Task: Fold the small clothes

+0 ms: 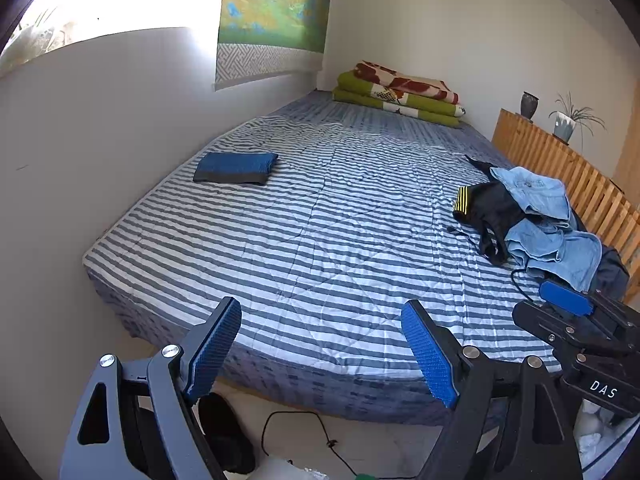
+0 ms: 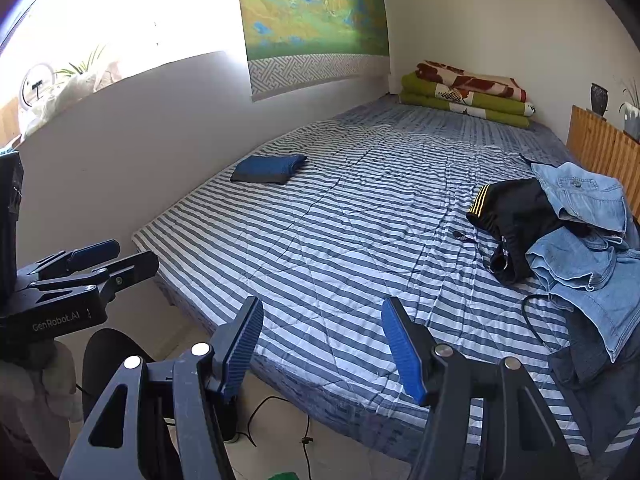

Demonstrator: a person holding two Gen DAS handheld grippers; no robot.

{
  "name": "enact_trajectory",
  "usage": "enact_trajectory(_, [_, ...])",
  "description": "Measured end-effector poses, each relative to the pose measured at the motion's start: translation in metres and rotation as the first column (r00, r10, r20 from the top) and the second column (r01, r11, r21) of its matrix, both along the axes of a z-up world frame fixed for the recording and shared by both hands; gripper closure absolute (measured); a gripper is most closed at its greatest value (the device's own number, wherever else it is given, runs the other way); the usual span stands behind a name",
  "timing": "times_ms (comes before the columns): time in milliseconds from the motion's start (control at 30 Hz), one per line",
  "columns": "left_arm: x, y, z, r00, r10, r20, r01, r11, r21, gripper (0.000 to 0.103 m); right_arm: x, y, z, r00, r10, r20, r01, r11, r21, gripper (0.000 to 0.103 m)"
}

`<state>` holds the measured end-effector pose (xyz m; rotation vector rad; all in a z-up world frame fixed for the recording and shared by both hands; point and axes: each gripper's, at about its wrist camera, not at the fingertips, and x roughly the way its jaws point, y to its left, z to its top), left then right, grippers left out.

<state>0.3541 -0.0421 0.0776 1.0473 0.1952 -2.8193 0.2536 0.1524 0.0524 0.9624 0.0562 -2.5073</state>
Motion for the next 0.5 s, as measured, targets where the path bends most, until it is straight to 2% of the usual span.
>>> enact_trajectory(500, [0.0012, 0.0045, -0.0022, 1.000, -0.002, -0.002, 0.002, 1.000, -0.006, 0.018, -0.0014, 0.0009, -0.0033, 1.000, -0.007, 0.015, 0.008, 1.000, -0.012, 0.045])
